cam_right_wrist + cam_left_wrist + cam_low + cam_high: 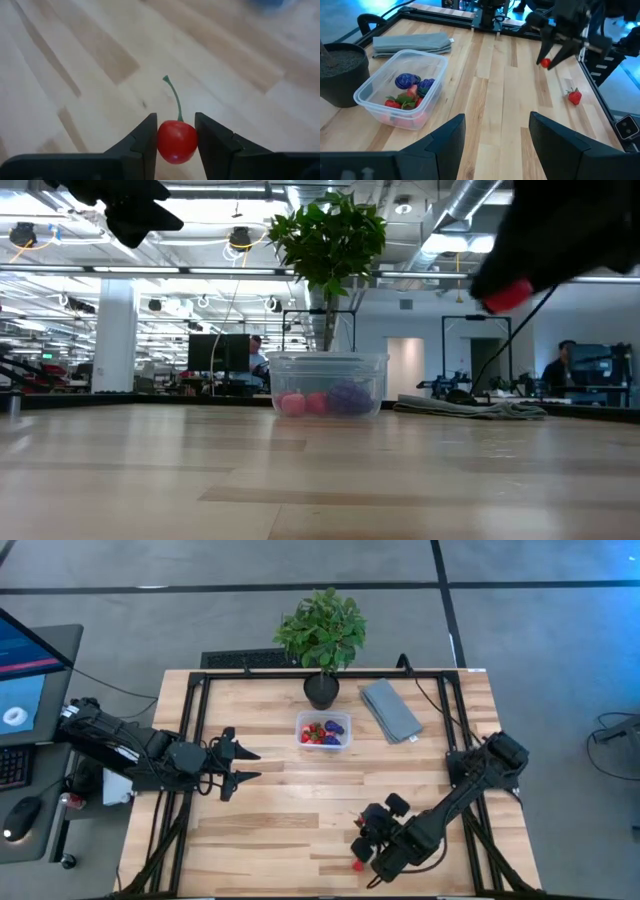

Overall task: Pick and placing Produce into tupperware
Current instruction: Put the cherry into the transparent bin

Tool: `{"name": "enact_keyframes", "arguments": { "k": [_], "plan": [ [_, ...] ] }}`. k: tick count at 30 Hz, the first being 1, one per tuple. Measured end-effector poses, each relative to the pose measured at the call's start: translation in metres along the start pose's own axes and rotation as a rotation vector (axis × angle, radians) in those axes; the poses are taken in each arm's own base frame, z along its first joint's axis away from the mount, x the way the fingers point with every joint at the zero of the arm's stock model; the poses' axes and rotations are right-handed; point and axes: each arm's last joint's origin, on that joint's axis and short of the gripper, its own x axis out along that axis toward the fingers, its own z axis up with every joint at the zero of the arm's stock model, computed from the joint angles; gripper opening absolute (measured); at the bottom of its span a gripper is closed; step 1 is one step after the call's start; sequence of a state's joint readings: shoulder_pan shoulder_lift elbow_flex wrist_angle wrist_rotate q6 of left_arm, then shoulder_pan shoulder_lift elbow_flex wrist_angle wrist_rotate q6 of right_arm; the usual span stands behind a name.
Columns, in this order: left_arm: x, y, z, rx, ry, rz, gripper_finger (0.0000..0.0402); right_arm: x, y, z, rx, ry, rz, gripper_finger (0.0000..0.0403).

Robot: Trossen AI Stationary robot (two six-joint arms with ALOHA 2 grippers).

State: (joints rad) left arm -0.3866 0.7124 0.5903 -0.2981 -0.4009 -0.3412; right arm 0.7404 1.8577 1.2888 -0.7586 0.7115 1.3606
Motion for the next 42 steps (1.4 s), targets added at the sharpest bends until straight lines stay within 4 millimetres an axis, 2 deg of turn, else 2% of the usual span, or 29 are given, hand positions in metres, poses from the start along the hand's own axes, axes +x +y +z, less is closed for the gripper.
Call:
{"name": "enact_keyframes", "arguments": {
  "k": [7, 18, 23, 27, 42],
  "plan": [
    [0.000, 0.000, 0.000, 0.000, 0.000, 0.000, 0.0210, -0.016, -0.009, 0.025, 0.054, -0.143, -0.002, 0.0155],
    [0.000, 0.000, 0.000, 0.002, 0.001, -0.001, 0.0210, -0.028, -0.024, 0.063, 0.088, -0.315, -0.036, 0.0143],
    [0.000, 0.000, 0.000, 0.003, 0.004, -0.001, 0.0210, -0.029, -0.030, 0.077, 0.098, -0.356, -0.055, 0.0155],
    [0.000, 0.000, 0.000, 0.002, 0.004, -0.002, 0.0210, -0.028, -0.033, 0.086, 0.095, -0.379, -0.067, 0.0147],
    [0.000, 0.000, 0.000, -0.012, 0.001, -0.003, 0.0210, -0.014, -0.033, 0.112, 0.066, -0.418, -0.071, 0.0148]
  ]
}}
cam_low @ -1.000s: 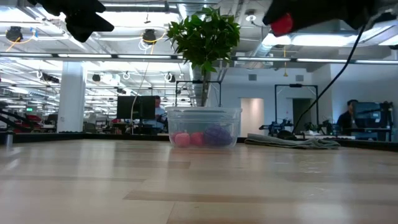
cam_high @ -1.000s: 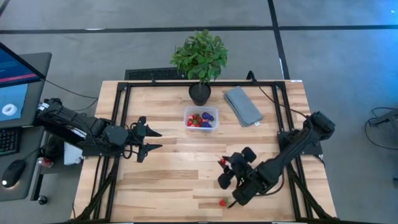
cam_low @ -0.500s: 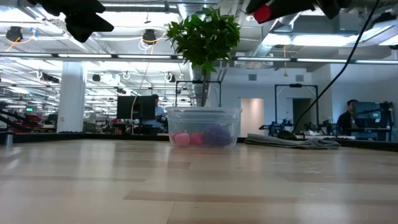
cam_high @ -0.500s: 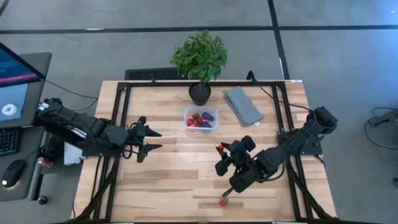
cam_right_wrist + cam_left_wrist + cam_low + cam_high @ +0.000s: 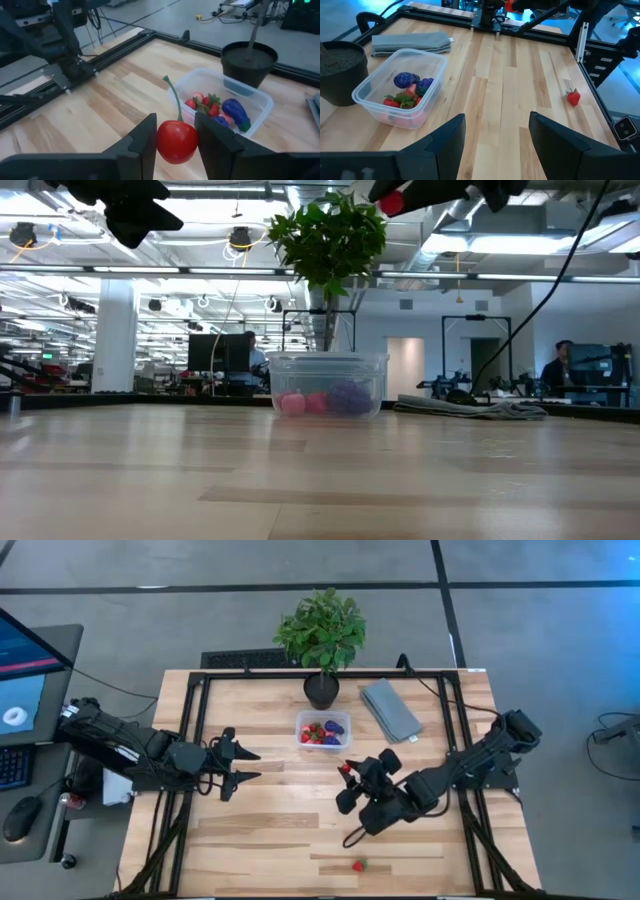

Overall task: Pick and placing Produce into tupperware
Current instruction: Put the cherry into the transparent bin

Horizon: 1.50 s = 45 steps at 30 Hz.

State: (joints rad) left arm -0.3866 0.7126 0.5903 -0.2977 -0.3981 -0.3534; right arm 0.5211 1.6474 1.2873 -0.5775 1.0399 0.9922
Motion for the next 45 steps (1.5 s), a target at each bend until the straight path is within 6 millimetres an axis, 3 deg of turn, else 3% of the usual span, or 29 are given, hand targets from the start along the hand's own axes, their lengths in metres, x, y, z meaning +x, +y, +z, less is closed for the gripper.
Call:
{"name": "enact_keyframes", "arguments": {
  "k": [18, 27, 37, 45],
  "plan": [
    [0.000, -0.001, 0.000, -0.015, 0.005, -0.024, 0.0210, 0.049, -0.006, 0.034, -0.086, 0.038, 0.087, 0.0144],
    [0.000, -0.001, 0.000, -0.016, 0.004, -0.023, 0.0210, 0.088, -0.029, 0.057, -0.127, 0.070, 0.099, 0.0149],
    [0.000, -0.001, 0.000, -0.029, 0.004, -0.023, 0.0210, 0.139, -0.074, 0.082, -0.122, 0.140, 0.139, 0.0149],
    [-0.001, -0.004, -0.001, -0.033, -0.001, -0.020, 0.0210, 0.175, -0.083, 0.076, -0.116, 0.189, 0.242, 0.0142]
  ]
}}
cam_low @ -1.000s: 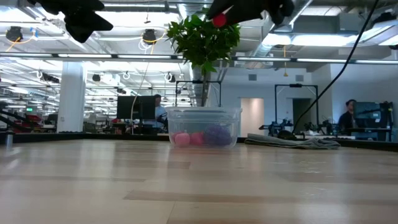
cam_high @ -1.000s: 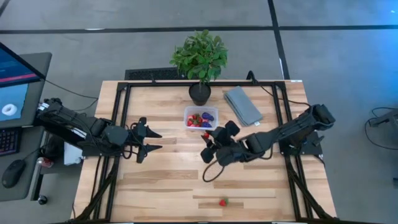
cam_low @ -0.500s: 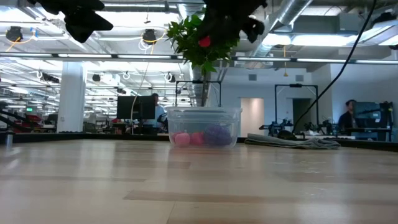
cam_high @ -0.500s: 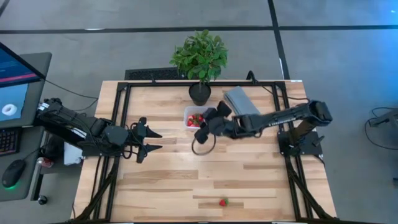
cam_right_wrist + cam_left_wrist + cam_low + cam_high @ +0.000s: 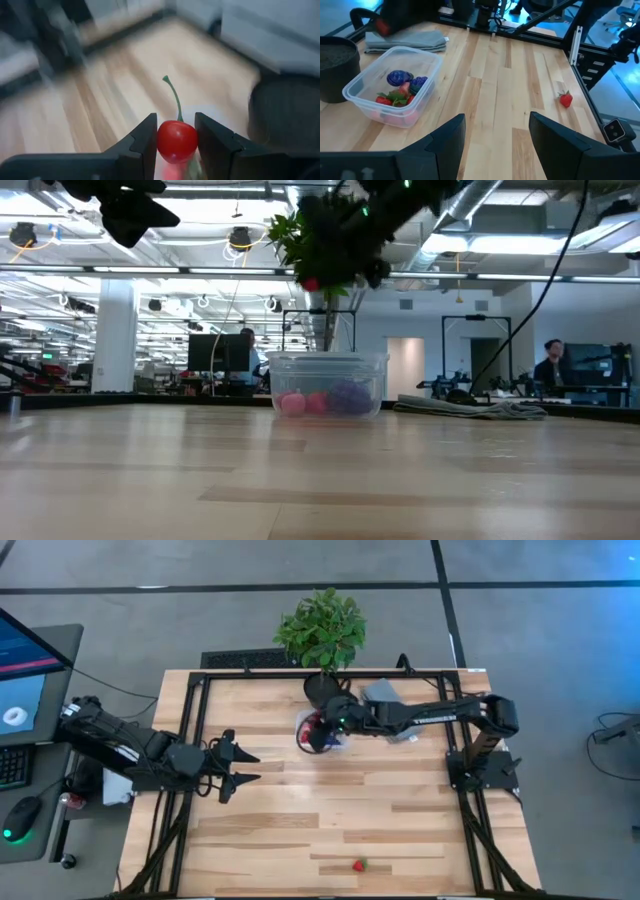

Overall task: Pick and placing Produce into tupperware
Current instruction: Put the cherry into the transparent bin

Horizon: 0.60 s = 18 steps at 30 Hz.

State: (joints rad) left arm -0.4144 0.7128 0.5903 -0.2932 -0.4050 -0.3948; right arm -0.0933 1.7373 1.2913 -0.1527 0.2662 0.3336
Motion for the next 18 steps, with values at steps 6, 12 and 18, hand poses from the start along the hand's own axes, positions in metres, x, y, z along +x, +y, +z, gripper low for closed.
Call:
{"name": "enact_keyframes", "arguments": {
  "k": [6, 12, 18],
  "plan": [
    [-0.002, -0.003, -0.002, -0.004, -0.006, 0.011, 0.0210, 0.027, -0.002, -0.021, -0.001, 0.107, 0.061, 0.0148],
    [-0.003, -0.005, -0.002, -0.014, -0.016, 0.026, 0.0210, 0.048, 0.001, -0.038, 0.009, 0.166, 0.102, 0.0149],
    [-0.003, -0.005, -0.002, -0.032, -0.018, 0.027, 0.0210, 0.053, 0.000, -0.042, 0.005, 0.181, 0.099, 0.0140]
  ]
}}
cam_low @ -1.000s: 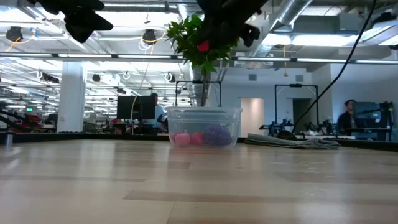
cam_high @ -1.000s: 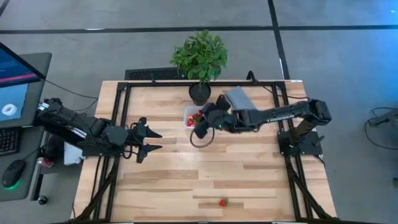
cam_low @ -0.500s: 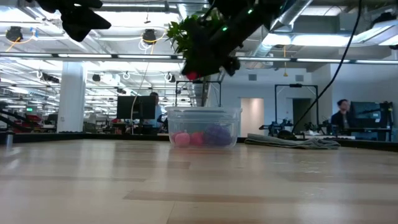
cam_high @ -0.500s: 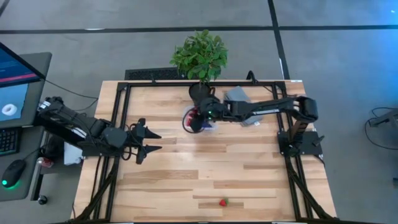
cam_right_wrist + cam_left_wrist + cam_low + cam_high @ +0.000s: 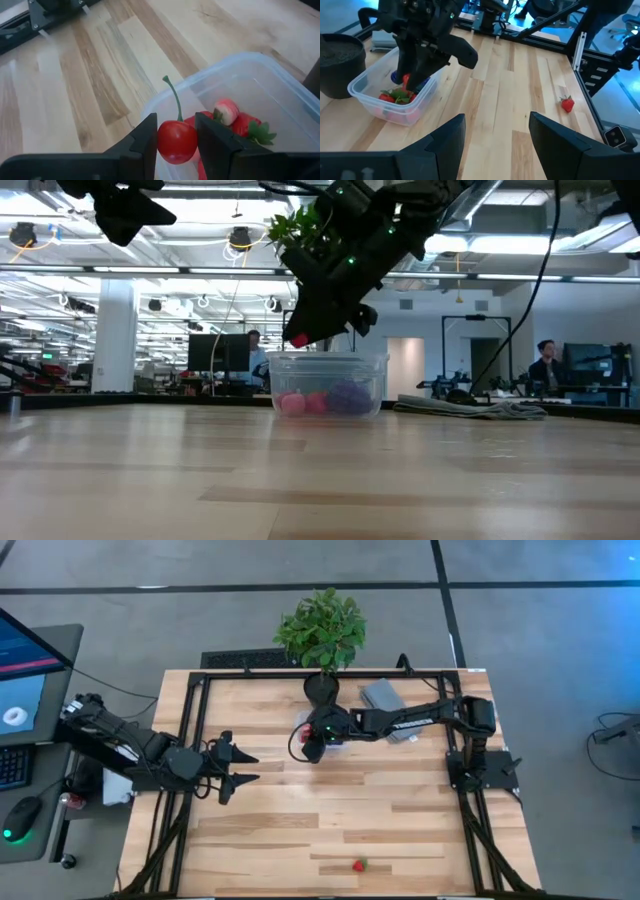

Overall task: Pick and placing Produce into tupperware
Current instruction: Put the cherry into the transparent bin

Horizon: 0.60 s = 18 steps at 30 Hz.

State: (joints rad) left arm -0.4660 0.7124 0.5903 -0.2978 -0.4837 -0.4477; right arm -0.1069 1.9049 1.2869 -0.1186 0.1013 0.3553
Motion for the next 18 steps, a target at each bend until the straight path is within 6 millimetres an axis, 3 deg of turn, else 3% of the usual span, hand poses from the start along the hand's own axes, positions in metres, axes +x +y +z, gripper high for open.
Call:
{"name": "enact_keyframes", "arguments": {
  "k": [18],
  "plan": [
    [0.000, 0.000, 0.000, -0.005, -0.001, 0.001, 0.0210, 0.001, -0.018, -0.003, 0.011, 0.084, -0.060, 0.0153]
  ]
}}
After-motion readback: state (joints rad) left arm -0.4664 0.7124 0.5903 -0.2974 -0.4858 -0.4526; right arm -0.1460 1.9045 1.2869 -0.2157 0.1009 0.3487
